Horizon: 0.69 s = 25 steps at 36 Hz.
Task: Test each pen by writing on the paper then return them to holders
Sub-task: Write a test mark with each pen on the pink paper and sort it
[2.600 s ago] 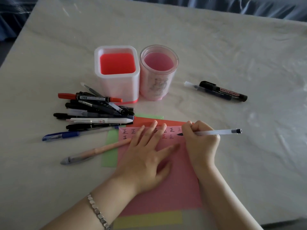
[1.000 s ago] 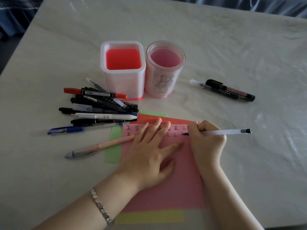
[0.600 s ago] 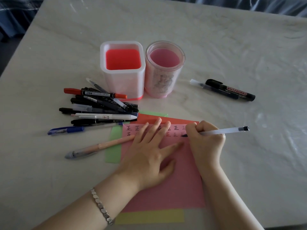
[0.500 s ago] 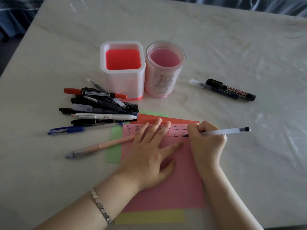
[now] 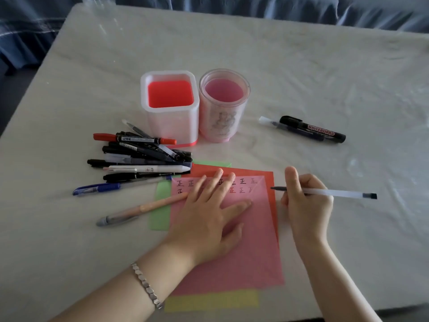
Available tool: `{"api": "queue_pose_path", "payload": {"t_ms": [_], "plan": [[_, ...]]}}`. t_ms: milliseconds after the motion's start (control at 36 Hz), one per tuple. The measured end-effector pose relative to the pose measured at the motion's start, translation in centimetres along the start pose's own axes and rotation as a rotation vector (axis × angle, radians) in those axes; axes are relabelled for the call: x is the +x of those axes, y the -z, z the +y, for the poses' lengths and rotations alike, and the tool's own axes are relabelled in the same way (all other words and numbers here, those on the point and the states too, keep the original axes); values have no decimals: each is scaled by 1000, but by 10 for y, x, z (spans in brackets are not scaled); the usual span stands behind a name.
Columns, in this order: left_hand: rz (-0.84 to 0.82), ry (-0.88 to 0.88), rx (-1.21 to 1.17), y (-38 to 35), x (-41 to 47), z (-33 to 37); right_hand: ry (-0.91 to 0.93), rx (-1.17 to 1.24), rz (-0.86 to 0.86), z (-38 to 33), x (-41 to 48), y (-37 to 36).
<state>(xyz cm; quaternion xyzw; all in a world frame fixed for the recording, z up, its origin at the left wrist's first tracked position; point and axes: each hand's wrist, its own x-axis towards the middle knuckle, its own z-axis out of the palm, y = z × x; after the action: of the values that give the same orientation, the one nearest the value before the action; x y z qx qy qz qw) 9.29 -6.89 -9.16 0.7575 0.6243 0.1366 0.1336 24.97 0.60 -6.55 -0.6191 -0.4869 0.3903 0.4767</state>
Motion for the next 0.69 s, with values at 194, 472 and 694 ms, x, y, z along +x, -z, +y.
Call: {"api": "queue_pose_path", "payload": {"t_ms": [194,472,694], "plan": [[6,7,8,-1,0,0,-5,92,-139,-9,6,1],[22,2,-17,-3,0,-2,108,-153,39,9,1,-25],[28,-6,-19,-4,1,-2,152,-217,9,16,1,-28]]}}
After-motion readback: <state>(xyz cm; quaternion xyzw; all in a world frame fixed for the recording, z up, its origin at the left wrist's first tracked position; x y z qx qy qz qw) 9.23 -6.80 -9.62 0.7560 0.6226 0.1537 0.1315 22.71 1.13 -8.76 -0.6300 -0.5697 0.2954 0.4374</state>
